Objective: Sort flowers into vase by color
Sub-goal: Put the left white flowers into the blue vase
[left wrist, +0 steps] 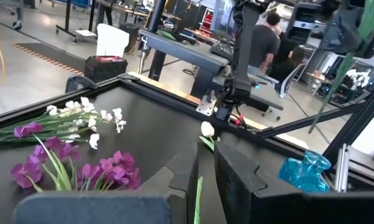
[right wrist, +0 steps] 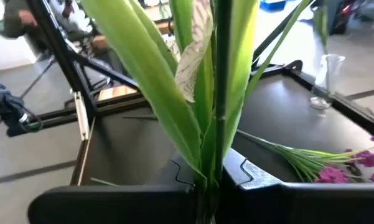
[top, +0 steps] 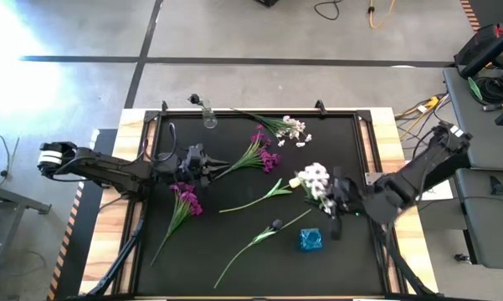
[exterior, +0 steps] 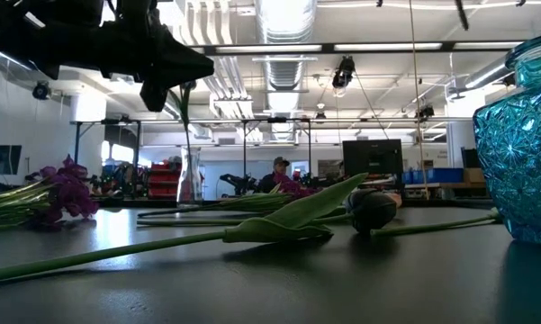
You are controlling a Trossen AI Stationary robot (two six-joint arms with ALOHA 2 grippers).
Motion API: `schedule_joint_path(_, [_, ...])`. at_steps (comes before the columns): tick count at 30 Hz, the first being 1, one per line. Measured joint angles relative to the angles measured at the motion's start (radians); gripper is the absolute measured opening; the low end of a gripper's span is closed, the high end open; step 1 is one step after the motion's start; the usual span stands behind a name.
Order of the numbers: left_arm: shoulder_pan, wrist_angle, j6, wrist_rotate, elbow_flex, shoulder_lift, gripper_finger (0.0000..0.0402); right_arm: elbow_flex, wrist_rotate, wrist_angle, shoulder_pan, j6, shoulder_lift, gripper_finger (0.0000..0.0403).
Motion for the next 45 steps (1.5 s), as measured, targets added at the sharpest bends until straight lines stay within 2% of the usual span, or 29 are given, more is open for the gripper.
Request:
schedule_joint_path(6, [-0.001,-0.034,0.029,0.000,0.001,-0.001,0.0037,-0.051,0.323,0.009,0.171,0.034,0.027,0.0012])
schedule_joint_path(8, [-0.001,-0.039,0.054,0.000,0.001,-0.001,0.0037,-0.055,0.387,0.020,0.200,0.081,0.043,0.0012])
schedule_joint_path(12, [-0.001,-0.039,0.101,-0.001,0.001,-0.001,0.0037,-0.044,0.442,0.020,0.247,0.138,0.107,0.0012])
schedule_joint_path(17, [-0.001,-0.048,0.106,-0.024,0.001,-0.001,0.0037,-0.002,0.487,0.022,0.279,0.218,0.189,0.0012])
schedule_joint_path(25, [-0.001,-0.053,0.110,-0.027,0.001,-0.001,0.0037,0.031,0.516,0.011,0.290,0.246,0.265,0.0012])
schedule_joint_path(45, [-0.001,-0.085,0.116,-0.027,0.001,-0.001,0.0037,0.024,0.527,-0.049,0.318,0.299,0.272,0.0012])
